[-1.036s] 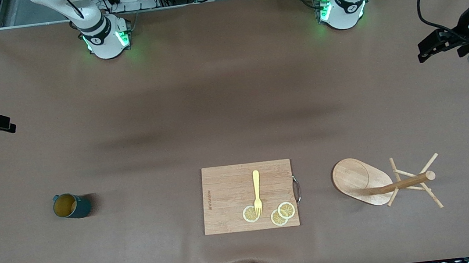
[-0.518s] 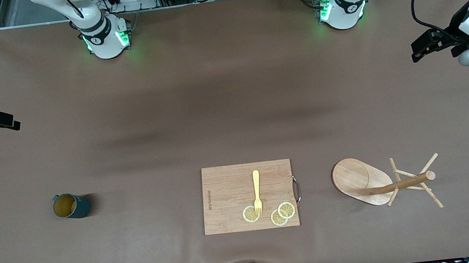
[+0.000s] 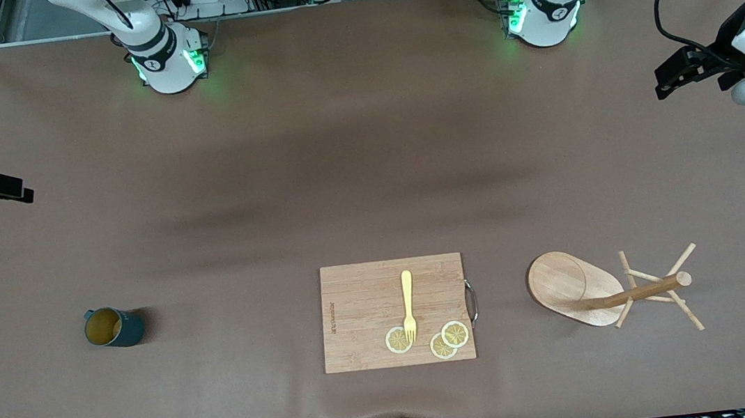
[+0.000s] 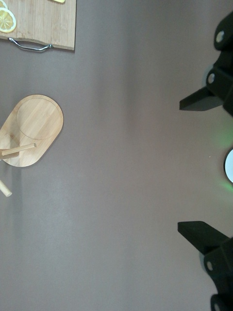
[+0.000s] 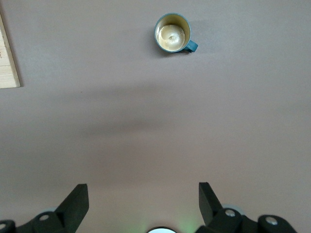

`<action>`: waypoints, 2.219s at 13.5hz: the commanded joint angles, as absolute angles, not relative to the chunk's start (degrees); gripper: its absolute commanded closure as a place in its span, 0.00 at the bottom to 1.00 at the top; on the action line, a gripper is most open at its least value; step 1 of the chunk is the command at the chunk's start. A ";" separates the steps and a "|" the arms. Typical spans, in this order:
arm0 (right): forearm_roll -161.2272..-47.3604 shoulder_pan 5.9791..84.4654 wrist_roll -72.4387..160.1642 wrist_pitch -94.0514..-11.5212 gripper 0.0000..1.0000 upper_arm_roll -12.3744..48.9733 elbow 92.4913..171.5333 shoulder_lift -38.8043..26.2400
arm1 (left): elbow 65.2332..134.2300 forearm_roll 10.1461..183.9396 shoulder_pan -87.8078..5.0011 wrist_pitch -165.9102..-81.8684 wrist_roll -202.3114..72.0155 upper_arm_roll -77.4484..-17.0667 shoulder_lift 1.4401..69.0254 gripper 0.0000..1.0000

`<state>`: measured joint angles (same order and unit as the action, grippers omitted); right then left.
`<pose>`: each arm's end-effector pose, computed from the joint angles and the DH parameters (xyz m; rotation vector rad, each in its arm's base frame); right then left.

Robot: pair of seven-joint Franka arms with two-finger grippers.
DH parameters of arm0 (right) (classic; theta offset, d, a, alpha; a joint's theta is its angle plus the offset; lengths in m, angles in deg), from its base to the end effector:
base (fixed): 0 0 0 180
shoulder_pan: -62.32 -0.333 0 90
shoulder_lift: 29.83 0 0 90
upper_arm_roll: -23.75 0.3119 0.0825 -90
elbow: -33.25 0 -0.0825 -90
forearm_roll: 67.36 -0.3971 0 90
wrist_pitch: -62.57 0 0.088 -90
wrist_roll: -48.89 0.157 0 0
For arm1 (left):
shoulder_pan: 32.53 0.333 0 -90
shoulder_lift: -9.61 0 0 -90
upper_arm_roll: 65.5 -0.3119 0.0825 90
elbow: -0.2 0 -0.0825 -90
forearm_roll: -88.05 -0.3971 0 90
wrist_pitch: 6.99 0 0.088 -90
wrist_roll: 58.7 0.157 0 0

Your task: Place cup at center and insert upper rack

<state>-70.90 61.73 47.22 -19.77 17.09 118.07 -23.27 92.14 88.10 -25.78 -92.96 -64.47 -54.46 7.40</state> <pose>0.5768 -0.0478 0.5381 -3.0715 0.1132 0.2362 0.5431 -0.0426 0.5694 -3.1274 -0.0409 0.1025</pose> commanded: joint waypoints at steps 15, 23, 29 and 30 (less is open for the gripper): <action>-71.14 62.41 37.39 -42.96 0.00 17.24 118.68 -9.73 | 91.25 87.96 -27.08 -94.62 -65.29 -53.81 9.87 0.00; -71.93 61.88 33.69 -56.60 0.00 17.24 118.59 2.94 | 91.25 88.14 -27.17 -95.23 -65.29 -53.72 9.61 0.00; -72.02 59.95 33.69 -62.31 0.00 17.33 118.51 8.13 | 90.81 88.23 -27.17 -95.32 -65.38 -53.45 9.70 0.00; -72.02 59.69 33.60 -63.63 0.00 17.33 118.59 8.74 | 90.81 88.23 -27.17 -95.32 -65.38 -53.37 9.70 0.00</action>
<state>-70.91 60.26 34.66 -61.94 17.59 119.87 6.86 91.53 88.10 -27.05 -95.26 -64.47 -53.66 9.81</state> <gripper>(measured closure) 0.000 0.000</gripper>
